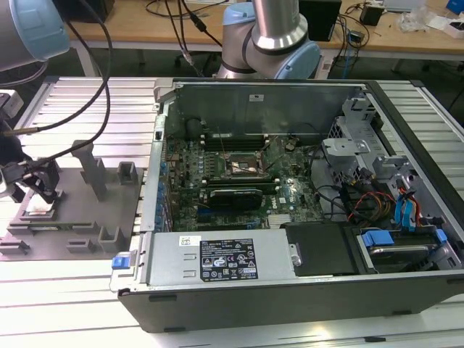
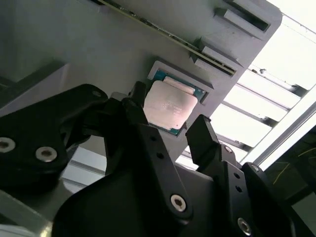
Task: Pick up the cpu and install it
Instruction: 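Pick up the cpu and move it towards the insertion slot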
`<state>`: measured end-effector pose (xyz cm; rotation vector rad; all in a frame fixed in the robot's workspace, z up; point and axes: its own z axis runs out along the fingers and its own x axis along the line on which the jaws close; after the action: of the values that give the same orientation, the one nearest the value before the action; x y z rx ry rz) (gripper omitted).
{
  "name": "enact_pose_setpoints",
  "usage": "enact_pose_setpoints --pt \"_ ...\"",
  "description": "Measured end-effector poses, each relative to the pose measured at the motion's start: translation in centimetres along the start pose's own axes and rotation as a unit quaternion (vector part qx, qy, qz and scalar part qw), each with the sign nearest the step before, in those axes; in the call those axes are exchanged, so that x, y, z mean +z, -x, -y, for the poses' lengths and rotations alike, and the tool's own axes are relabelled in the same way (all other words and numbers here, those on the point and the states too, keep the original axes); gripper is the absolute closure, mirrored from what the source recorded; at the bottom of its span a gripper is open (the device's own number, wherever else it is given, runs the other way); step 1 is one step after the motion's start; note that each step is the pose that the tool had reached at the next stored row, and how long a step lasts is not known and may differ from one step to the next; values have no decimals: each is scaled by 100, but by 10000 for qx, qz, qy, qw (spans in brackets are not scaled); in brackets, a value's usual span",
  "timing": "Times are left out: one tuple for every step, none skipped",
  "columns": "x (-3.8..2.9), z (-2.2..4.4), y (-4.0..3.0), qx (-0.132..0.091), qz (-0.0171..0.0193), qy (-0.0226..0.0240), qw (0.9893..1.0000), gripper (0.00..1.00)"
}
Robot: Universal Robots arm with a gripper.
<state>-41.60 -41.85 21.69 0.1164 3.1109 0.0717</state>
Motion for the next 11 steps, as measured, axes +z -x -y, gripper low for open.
enact_pose_setpoints --pt "28 1 0 0 3 2 10000 40" --pt "61 3 -1 0 1 0 10000 40" --pt "81 4 -2 0 1 1 10000 40" --pt "100 5 -3 0 1 1 10000 40" --pt "133 7 -5 0 0 0 10000 40" --pt "158 8 -8 0 0 0 10000 40" --pt "174 9 -10 0 1 1 10000 40" --pt "196 10 -13 0 1 0 10000 40" --pt "208 11 -15 0 0 0 10000 40" --pt "219 11 -16 0 -1 0 10000 40" --pt "230 11 -17 0 -2 -2 10000 40"
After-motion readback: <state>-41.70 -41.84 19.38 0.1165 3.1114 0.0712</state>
